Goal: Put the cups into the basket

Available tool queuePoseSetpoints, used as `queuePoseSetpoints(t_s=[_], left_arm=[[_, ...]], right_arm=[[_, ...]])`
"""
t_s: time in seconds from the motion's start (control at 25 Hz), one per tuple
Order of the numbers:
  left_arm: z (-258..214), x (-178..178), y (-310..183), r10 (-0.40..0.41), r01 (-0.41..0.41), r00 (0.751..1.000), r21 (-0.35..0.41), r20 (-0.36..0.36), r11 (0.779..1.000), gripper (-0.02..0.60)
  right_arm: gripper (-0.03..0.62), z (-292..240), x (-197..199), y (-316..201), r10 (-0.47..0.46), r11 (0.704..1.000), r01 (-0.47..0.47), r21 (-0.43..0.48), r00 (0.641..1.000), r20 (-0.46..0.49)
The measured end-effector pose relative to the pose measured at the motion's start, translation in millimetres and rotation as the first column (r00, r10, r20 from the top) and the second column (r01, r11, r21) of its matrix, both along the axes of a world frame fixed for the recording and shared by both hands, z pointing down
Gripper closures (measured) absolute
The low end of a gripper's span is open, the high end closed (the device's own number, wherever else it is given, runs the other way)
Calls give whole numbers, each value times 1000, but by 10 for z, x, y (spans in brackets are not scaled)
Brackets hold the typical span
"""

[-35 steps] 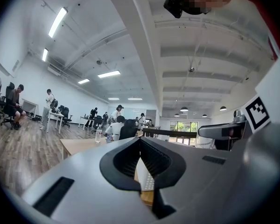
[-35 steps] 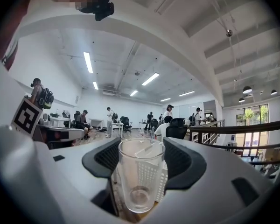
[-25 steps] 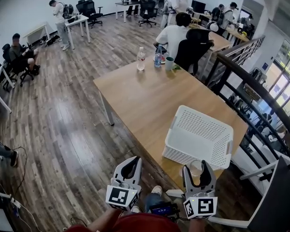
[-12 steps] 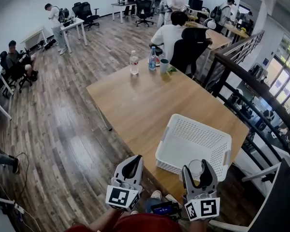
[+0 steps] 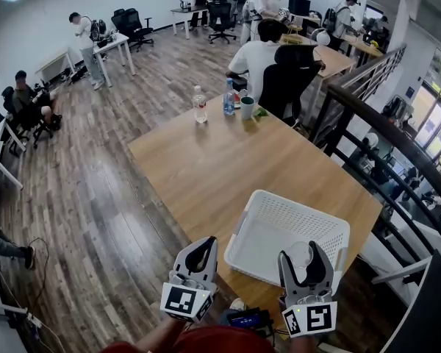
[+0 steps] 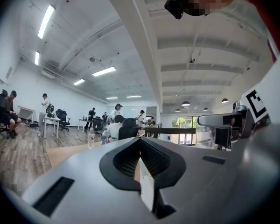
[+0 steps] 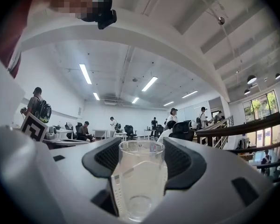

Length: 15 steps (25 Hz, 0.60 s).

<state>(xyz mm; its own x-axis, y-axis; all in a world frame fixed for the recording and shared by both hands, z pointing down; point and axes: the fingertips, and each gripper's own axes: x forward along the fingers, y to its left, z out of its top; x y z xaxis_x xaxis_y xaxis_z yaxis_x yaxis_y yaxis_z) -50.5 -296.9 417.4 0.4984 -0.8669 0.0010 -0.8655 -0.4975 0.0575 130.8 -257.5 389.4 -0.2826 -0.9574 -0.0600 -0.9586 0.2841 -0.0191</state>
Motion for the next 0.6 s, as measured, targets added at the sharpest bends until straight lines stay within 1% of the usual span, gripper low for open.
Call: queuePoseSetpoints(t_s=[0.2,0.36,0.6], left_arm=[[5,91,-188,-22,22,1000,-7,13,1000,574],[-3,116,-290,-20,20,1000,-3,2,1000,574],[30,128,-518,22,-22,1000,-16,-11,1000,575]], right_arm=[[309,67,122,-200,-14,1000,14,-16,1000,3],[309,70,181,-305,-15,999,14,-30,1000,-11],[309,177,175,-515,17,998,-20,-62,999,-49]])
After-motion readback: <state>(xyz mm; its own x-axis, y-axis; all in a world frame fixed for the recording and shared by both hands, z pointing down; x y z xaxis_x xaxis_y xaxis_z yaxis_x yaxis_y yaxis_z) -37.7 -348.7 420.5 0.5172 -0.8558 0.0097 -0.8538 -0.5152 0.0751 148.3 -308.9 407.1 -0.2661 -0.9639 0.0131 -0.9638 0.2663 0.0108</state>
